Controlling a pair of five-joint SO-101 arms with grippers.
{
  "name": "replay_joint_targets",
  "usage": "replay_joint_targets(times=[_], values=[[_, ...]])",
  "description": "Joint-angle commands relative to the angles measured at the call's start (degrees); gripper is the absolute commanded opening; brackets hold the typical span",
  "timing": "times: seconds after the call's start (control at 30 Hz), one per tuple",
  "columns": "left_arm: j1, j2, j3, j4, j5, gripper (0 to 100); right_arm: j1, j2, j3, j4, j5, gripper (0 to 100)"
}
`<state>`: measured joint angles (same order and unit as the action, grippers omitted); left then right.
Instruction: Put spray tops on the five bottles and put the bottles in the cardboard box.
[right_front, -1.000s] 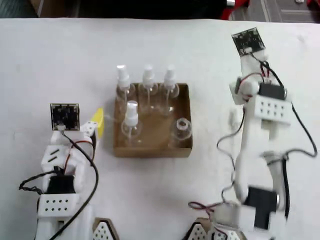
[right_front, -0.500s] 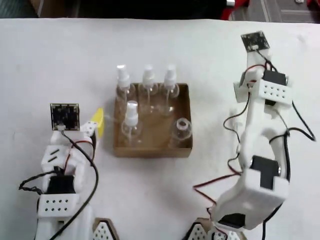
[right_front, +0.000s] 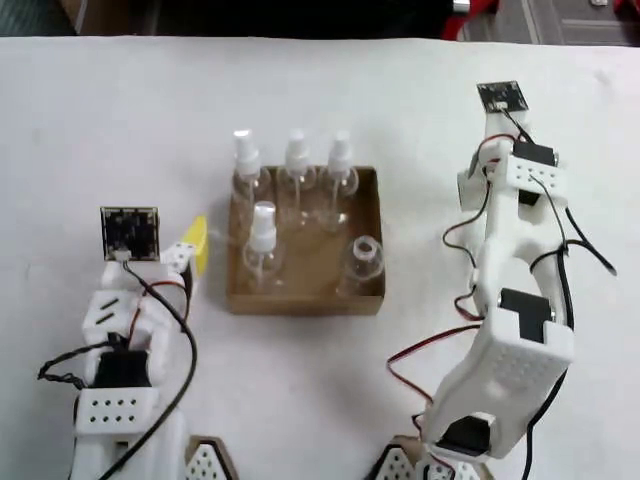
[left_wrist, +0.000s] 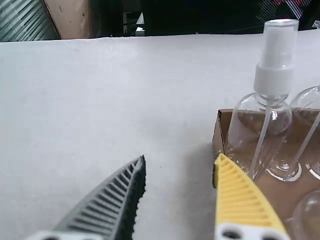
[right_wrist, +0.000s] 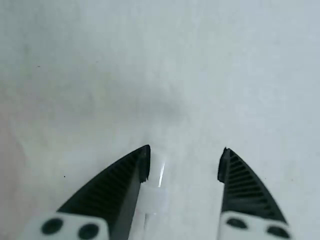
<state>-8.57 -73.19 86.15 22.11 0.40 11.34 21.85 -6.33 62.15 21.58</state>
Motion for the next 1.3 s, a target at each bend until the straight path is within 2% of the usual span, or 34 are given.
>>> replay_joint_targets(times=[0.0, 0.6, 0.67, 0.8, 0.87, 0.97, 1.27], values=[[0.04, -1.10, -0.88, -1.58, -0.62, 21, -0.31, -0.04, -2.46, -0.04, -0.53, 18.8], [0.04, -1.10, -0.88, -1.58, -0.62, 21, 2.07, 17.10, -11.69, -0.57, -0.53, 17.9], [0.04, -1.10, -0.88, -1.58, -0.62, 21, 1.98, 17.45, -11.69, -0.75, -0.53, 14.9], [0.04, -1.10, -0.88, -1.58, -0.62, 21, 2.15, 17.27, -11.69, -0.75, -0.53, 0.5], [0.04, -1.10, -0.88, -1.58, -0.62, 21, 2.15, 17.01, -11.69, -0.40, -0.53, 3.7], [0.04, -1.10, -0.88, -1.58, -0.62, 21, 2.33, 16.84, -11.78, -0.31, -0.53, 1.4], [-0.04, -1.10, -0.79, -1.58, -0.62, 21, 2.33, 17.36, -20.48, 9.89, -0.53, 1.8]])
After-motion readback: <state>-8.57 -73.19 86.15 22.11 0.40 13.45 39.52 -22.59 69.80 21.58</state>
